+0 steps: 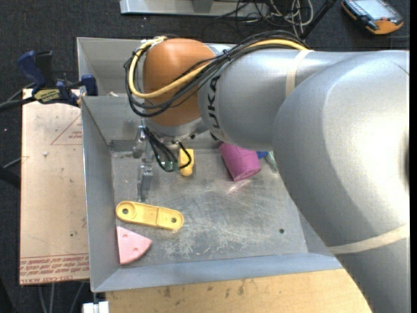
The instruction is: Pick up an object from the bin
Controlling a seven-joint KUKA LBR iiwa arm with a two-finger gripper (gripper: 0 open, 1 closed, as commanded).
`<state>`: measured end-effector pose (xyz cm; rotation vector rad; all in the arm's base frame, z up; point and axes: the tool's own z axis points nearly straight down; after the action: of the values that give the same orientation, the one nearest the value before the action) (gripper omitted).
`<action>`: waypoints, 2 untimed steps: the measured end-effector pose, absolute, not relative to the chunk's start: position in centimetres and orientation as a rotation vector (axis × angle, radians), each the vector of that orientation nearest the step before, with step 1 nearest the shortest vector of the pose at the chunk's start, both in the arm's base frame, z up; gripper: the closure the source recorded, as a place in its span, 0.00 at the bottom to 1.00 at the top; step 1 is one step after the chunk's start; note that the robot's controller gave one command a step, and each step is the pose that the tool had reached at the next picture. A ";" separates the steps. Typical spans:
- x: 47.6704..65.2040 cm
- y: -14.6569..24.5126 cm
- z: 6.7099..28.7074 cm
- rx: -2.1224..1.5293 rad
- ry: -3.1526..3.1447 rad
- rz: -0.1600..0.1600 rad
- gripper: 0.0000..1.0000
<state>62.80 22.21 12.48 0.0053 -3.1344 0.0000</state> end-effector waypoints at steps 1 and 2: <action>63.0 22.1 13.0 0.001 -3.142 -0.002 0.00; 60.8 22.2 10.7 0.090 -3.144 -0.002 0.00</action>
Offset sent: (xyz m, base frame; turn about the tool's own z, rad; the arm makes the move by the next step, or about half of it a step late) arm -0.0453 0.0006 -0.0438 -0.1153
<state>60.78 22.17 10.69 0.0903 -3.1439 -0.0024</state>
